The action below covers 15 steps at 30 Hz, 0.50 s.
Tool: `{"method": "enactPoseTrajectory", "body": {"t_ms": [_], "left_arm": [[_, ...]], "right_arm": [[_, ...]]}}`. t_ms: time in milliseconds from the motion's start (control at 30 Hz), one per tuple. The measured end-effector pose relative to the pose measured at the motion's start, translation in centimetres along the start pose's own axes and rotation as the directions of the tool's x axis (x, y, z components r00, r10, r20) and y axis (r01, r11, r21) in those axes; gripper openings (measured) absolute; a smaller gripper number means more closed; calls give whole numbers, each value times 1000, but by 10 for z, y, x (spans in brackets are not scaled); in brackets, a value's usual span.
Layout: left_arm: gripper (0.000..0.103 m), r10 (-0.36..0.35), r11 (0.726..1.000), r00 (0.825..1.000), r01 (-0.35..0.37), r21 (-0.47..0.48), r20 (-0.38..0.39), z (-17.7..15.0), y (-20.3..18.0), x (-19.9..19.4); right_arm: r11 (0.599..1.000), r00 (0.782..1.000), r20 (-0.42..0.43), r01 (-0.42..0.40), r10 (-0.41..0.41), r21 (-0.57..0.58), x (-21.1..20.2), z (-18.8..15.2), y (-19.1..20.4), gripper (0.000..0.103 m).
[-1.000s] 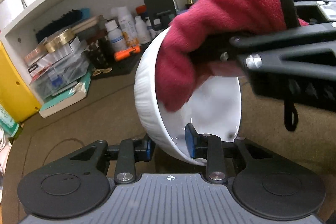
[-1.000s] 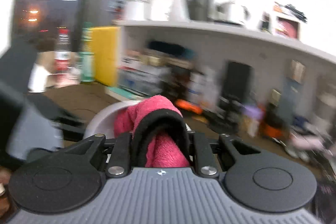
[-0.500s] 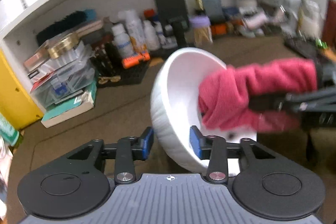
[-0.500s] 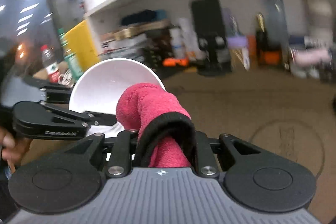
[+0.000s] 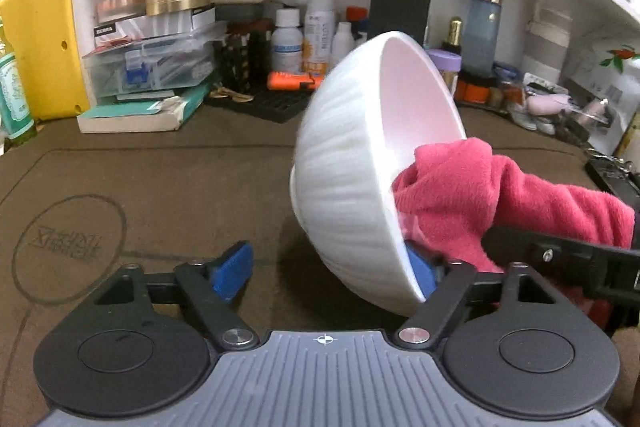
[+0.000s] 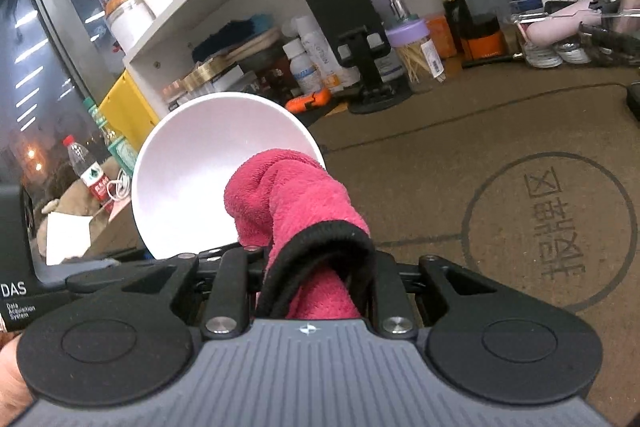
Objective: Clean bowl
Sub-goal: 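Hold the bowl with the left gripper while the right gripper scrubs the inner wall with the towel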
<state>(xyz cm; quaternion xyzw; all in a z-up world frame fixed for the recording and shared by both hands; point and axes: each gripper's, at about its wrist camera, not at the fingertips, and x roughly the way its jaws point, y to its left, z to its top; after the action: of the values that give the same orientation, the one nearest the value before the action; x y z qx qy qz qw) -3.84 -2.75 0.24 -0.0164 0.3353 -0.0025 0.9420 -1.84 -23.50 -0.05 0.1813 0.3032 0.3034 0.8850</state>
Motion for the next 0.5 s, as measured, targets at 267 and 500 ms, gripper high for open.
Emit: {"method": "enactPoseTrajectory", "body": {"t_ms": [267, 500], "left_arm": [[39, -55, 987, 998, 60, 148, -36, 2, -3, -11], [38, -59, 935, 996, 81, 345, -74, -2, -21, -27]], "right_arm": [[956, 992, 4, 119, -122, -267, -3, -2, 40, 22], [829, 974, 80, 221, -210, -514, 13, 6, 91, 21]]}}
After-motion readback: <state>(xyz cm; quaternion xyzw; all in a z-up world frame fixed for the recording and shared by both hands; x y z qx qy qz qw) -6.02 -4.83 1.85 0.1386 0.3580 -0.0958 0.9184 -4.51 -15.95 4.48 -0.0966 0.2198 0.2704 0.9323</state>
